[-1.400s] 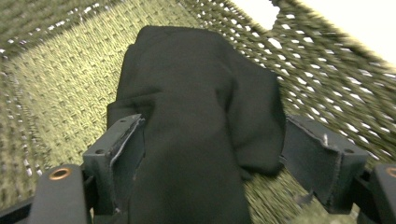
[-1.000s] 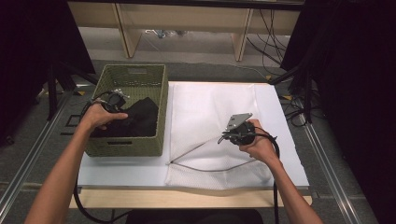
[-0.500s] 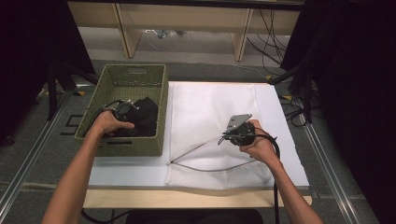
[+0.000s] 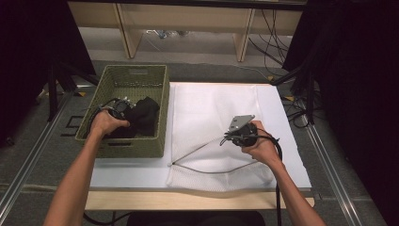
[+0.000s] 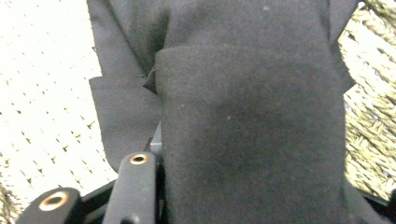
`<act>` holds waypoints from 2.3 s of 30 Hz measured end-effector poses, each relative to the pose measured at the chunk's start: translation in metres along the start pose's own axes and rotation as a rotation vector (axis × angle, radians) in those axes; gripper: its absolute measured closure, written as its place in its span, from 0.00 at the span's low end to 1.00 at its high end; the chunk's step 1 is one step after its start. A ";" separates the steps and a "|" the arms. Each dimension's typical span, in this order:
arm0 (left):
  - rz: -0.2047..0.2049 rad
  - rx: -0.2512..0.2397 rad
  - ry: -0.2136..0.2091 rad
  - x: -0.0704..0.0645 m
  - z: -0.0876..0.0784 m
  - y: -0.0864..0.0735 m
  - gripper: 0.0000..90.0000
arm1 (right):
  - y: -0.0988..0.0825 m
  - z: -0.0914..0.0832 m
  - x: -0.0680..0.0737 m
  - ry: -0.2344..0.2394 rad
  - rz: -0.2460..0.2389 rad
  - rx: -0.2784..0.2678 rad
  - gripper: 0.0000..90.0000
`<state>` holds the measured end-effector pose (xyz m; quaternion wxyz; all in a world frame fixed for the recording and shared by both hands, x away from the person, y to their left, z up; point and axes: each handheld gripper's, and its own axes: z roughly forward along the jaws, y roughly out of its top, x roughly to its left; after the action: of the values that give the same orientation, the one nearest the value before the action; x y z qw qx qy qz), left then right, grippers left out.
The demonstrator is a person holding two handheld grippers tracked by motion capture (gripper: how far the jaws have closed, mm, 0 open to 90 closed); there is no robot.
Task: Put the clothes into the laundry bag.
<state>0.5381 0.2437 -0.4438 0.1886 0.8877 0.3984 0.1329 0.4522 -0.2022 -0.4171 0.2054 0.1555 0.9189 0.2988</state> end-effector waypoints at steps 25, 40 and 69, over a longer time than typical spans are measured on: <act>-0.200 -0.278 0.005 0.011 -0.096 0.025 0.68 | -0.001 0.000 0.000 -0.009 -0.010 0.008 0.99; -0.097 -0.351 -0.180 -0.038 -0.161 0.036 0.68 | -0.001 0.001 0.001 0.006 0.004 -0.003 1.00; 0.139 -0.277 -0.571 -0.221 -0.109 -0.013 0.68 | 0.005 -0.009 -0.002 -0.022 0.012 -0.069 1.00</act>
<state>0.3445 0.1096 -0.3710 0.4024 0.8800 0.2461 -0.0562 0.4508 -0.2032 -0.4069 0.2190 0.1572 0.9047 0.3300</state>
